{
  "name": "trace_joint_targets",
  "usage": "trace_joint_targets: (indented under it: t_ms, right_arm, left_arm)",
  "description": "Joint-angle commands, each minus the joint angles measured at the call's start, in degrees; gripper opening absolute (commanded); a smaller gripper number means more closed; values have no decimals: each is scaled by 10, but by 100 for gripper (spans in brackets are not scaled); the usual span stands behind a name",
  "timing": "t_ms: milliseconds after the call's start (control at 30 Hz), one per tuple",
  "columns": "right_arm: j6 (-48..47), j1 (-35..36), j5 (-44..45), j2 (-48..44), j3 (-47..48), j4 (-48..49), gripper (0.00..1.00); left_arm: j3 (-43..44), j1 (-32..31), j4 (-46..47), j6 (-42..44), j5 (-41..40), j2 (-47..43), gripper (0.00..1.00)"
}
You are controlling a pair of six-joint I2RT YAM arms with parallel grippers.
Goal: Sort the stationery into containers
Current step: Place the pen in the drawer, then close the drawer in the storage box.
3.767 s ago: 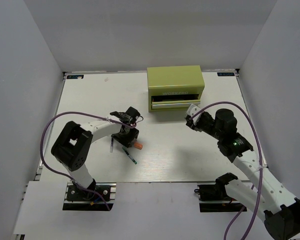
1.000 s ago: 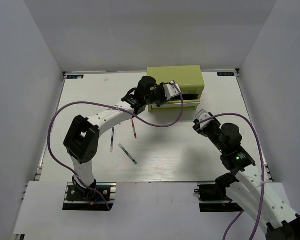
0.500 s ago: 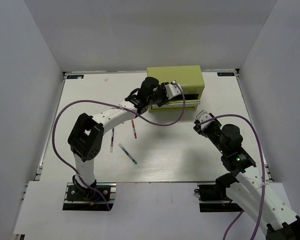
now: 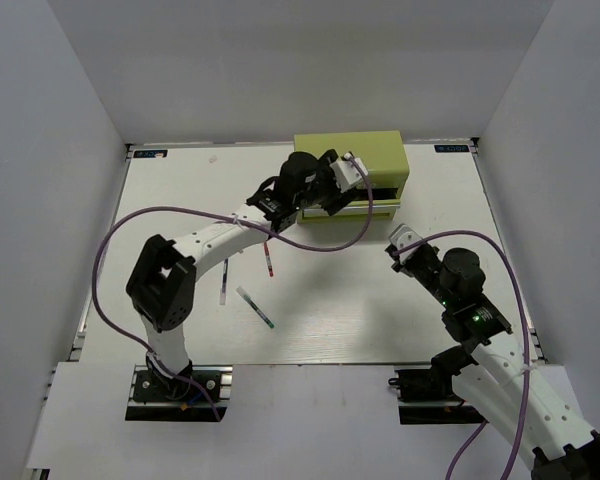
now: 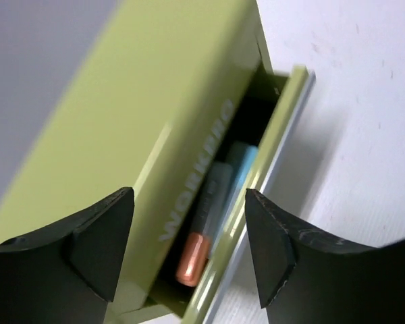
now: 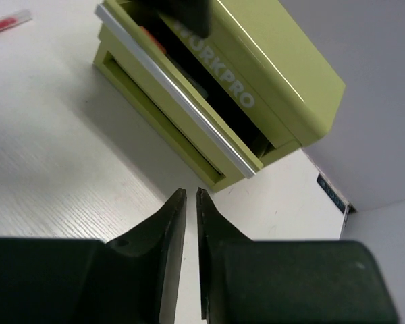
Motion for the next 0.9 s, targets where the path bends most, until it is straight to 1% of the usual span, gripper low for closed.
trace_joint_targets:
  t_ms: [0,33,67,100,133,200,233,267,300,333,367,400,433,467,500,533,567,600,633,667,700,733,767,800,867]
  right_arm:
    - [-11,-2,-71,2,5,12,16]
    - [-16,-2,-78,8,11,12,13]
    - [-21,-2,-99,16,13,13,5]
    - [-27,-2,-105,30,15,11,2]
    - [-35,-2,-111,42,22,10,0]
    - [-43,-2,-134,60,30,12,0]
    - [-59,-1,-140,89,30,15,0]
    - [-65,-1,-157,101,35,19,0]
    - [-72,-2,-166,112,40,20,0]
    - [-106,-3,-184,163,45,14,0]
    - [-115,-3,-198,182,72,-5,0]
    - [-130,-3,-204,220,85,-12,0]
    - [-141,-2,-210,261,97,-16,0]
    - [-145,-3,-215,279,135,-16,0]
    - [-148,-7,-217,317,147,-16,0]
    - [-154,-8,-224,335,159,-16,0]
    - [-172,-9,-225,385,197,-16,0]
    - [-177,-10,-229,403,212,-16,0]
    - [-180,-13,-231,420,244,-37,0]
    - [-192,-17,-234,470,261,-57,0]
    - [-195,-17,-236,490,321,-71,0]
    - [-200,-23,-241,506,340,-83,0]
    - [-202,-26,-242,540,361,-124,0]
    - [-207,-27,-244,567,409,-135,0]
    - [-210,-33,-238,604,430,-148,0]
  left_arm:
    - [-6,-4,52,-51,-20,-100,76]
    - [-16,-4,52,-69,-20,-112,74]
    - [-30,-4,52,-77,-27,-126,70]
    - [-39,-4,52,-87,-27,-155,56]
    - [-47,-4,52,-113,-39,-171,45]
    - [-81,-4,29,-155,-68,-204,21]
    - [-93,-4,16,-182,-106,-220,5]
    - [-119,2,1,-246,-121,-253,0]
    - [-133,9,-40,-286,-133,-270,0]
    - [-160,9,-65,-363,-185,-287,0]
    - [-174,9,-91,-393,-216,-318,0]
    - [-190,9,-129,-418,-237,-334,4]
    - [-221,14,-145,-443,-244,-349,16]
    - [-236,14,-158,-487,-250,-363,32]
    - [-250,14,-186,-512,-259,-389,45]
    - [-277,14,-198,-538,-265,-401,62]
    - [-290,14,-210,-588,-275,-413,70]
    - [-303,14,-221,-610,-290,-426,76]
    - [-329,14,-238,-629,-298,-450,85]
    - [-340,14,-246,-648,-306,-463,88]
    - [-351,14,-254,-684,-321,-473,91]
    - [-367,14,-275,-703,-328,-484,93]
    - [-374,14,-287,-719,-334,-501,95]
    - [-385,14,-296,-743,-341,-510,95]
    - [-390,14,-320,-760,-346,-532,96]
